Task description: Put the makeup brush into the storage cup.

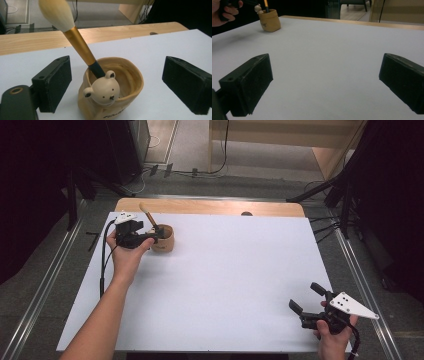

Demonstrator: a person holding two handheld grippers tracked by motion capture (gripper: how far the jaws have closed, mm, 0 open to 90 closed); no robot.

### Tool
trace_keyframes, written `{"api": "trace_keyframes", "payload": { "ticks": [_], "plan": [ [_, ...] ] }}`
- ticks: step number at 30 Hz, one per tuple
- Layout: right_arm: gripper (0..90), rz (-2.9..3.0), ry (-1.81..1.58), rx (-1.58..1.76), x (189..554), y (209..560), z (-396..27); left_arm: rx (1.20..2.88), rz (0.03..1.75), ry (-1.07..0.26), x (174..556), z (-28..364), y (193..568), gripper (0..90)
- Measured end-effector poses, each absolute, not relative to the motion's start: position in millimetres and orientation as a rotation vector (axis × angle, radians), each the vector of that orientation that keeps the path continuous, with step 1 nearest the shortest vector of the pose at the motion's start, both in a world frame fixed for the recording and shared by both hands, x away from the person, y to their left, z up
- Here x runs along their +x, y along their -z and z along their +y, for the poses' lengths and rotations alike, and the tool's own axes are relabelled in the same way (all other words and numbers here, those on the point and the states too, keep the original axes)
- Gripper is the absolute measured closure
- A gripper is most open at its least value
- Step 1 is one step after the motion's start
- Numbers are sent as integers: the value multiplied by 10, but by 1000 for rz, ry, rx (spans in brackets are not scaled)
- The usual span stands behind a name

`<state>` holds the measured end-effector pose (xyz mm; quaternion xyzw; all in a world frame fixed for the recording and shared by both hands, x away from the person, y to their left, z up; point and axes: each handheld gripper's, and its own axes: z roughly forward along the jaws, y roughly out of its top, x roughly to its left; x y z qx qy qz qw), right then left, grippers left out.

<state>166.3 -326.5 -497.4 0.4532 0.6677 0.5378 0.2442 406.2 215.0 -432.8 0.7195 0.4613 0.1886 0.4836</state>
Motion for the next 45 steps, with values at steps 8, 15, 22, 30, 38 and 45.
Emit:
{"api": "trace_keyframes", "payload": {
  "ticks": [8,15,22,30,38,45],
  "plan": [
    [0,1823,-1465,1236,1665,4977,-3267,1683,1087,-429,3897,2306,4360,0],
    [0,1823,-1460,1237,1664,4977,-3258,1659,1081,-437,3739,2432,4417,0],
    [0,1822,-1459,1237,1667,4978,-3250,1662,1050,-463,3549,2499,4480,0],
    [0,1826,-1455,1237,1669,4982,-3241,1645,1013,-464,3319,2541,4499,0],
    [0,1829,-1453,1235,1667,4982,-3231,1648,987,-482,3085,2569,4547,0],
    [0,1830,-1450,1236,1669,4985,-3224,1639,975,-497,2910,2617,4593,0]
  ]
}}
